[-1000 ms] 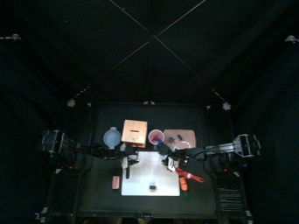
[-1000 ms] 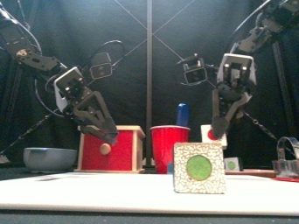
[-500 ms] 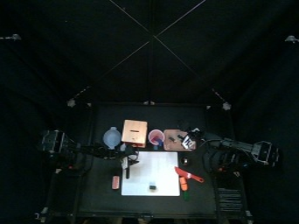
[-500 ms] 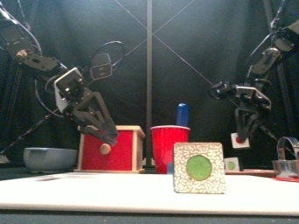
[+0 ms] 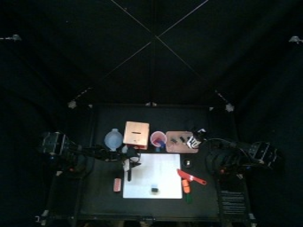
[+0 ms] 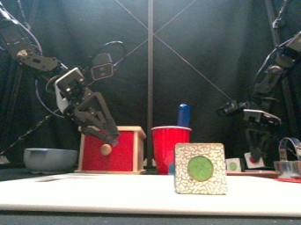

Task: Place sushi on board then cut the sushi with the knife then place the pieces on the plate
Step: Place the 4 sushi pieces on the plate

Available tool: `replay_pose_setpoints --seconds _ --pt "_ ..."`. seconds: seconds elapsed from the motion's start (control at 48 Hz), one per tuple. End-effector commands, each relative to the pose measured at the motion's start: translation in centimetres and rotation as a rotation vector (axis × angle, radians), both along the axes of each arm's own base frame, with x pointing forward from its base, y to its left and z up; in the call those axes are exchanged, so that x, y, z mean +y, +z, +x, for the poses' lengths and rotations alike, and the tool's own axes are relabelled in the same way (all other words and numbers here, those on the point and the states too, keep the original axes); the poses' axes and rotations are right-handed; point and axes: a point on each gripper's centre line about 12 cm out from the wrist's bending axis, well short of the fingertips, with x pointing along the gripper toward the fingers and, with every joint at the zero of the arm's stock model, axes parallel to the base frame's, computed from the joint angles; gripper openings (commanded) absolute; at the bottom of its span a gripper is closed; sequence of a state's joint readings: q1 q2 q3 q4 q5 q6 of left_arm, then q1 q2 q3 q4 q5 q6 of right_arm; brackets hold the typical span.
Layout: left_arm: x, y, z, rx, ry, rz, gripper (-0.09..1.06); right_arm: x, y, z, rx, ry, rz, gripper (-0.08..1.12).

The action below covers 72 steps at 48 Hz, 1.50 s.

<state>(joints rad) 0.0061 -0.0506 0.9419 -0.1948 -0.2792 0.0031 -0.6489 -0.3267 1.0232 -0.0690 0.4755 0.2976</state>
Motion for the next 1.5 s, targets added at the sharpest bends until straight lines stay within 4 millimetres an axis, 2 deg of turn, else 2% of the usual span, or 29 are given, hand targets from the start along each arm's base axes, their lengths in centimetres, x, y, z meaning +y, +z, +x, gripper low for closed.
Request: replay_pose_setpoints --seconds 0.021,0.167,0.292,0.5,0.729,0.917,1.208,1.5 --pt "0.1 0.9 0.7 -0.032 0.003 -0.001 0.86 -0.3 0.1 0.3 -0.028 -0.008 -0.009 0.65" --pt "0.1 0.9 0.7 -0.032 0.004 -0.002 0.86 0.0 -0.4 0.4 -0.021 -0.004 0.0 0.77" --pt "0.1 0.9 0.7 -0.032 0.005 -0.003 0.86 0.0 -0.1 0.4 -0.023 -0.005 0.001 0.81" --pt "0.0 0.9 0.7 -0.031 0.001 -0.001 0.86 0.3 2.4 1.2 -0.068 0.019 -0.026 0.81" --pt "0.1 0.8 0.7 -0.031 0.003 -0.001 0.86 2.8 5.9 4.1 -0.185 0.113 -0.03 0.81" --pt "0.0 0.8 0.7 -0.031 0.003 -0.003 0.86 7.2 7.3 7.3 -0.268 0.266 0.012 0.81" --pt "0.1 0.8 0.7 -0.031 0.005 -0.003 0.86 16.2 7.7 11.8 -0.356 0.583 0.039 0.81" --pt "-0.1 0.8 0.7 -0.031 0.001 -0.004 0.86 21.3 6.4 15.9 -0.362 0.669 0.117 0.82"
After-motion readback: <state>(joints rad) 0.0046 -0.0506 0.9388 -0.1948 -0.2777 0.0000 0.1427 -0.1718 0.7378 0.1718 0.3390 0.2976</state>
